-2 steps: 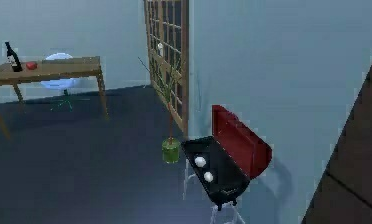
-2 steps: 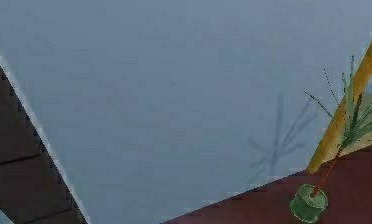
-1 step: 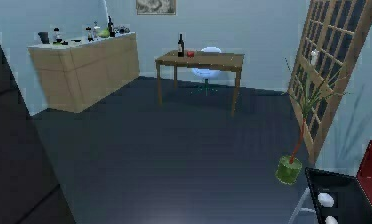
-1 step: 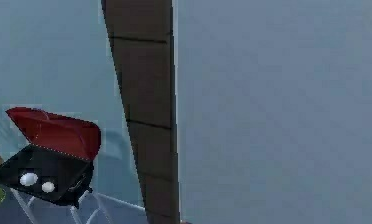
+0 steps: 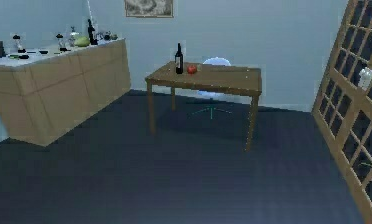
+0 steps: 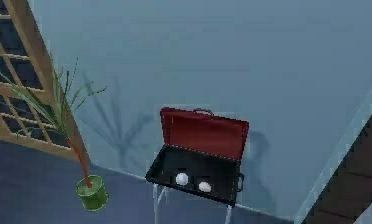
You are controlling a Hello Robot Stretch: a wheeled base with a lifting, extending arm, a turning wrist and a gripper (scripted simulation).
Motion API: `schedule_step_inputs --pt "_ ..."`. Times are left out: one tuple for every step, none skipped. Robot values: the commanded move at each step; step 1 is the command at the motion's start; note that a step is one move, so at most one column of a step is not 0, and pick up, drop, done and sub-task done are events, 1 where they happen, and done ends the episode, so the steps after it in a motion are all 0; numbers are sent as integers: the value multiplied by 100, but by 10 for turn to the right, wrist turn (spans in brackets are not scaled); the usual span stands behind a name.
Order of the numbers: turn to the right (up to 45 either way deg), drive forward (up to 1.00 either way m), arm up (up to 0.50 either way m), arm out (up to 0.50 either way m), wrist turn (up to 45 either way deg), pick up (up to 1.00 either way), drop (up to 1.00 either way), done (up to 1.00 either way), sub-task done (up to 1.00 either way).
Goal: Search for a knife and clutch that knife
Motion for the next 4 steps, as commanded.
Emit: schedule_step_inputs --pt "-240 0 0 0 0 0 0 0 0" --pt "0 100 0 0 0 0 0 0 0" --pt "0 100 0 0 0 0 0 0 0" --pt "-60 0 0 0 0 0 0 0 0"
